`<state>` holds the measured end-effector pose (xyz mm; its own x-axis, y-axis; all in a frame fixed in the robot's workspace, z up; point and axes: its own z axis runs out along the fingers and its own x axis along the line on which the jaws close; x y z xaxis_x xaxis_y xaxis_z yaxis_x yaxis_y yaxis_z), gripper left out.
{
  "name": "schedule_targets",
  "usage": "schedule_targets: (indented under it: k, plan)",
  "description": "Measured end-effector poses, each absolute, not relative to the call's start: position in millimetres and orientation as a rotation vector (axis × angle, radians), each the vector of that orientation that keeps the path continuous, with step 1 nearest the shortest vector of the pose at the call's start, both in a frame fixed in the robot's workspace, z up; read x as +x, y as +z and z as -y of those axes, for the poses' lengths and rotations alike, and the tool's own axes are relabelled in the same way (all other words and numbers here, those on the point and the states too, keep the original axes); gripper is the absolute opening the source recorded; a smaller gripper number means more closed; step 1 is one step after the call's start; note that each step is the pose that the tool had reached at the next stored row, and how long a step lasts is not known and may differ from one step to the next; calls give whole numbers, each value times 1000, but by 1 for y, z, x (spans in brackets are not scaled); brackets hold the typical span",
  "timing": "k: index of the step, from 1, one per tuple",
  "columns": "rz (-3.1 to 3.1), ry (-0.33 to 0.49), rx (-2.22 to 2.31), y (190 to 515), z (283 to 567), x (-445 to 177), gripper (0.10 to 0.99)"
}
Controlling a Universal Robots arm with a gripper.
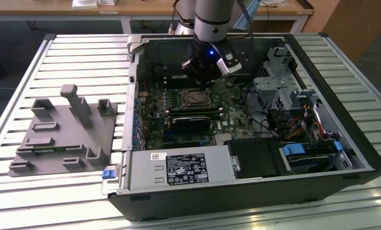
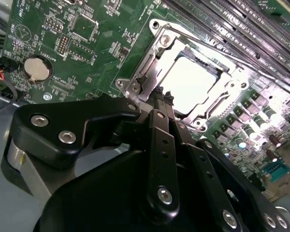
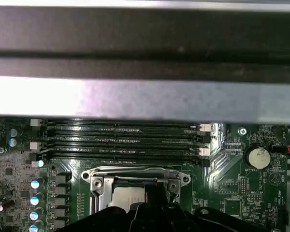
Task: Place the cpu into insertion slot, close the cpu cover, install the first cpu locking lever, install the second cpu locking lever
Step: 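Install the second cpu locking lever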
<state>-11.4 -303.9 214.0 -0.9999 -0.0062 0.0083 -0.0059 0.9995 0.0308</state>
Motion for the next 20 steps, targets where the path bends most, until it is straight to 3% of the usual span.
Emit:
schedule_targets:
  k: [9,20]
  plan:
    - [3132,-59,10,231,306,-11,106]
    - [3130,-63,10,231,336,-11,106]
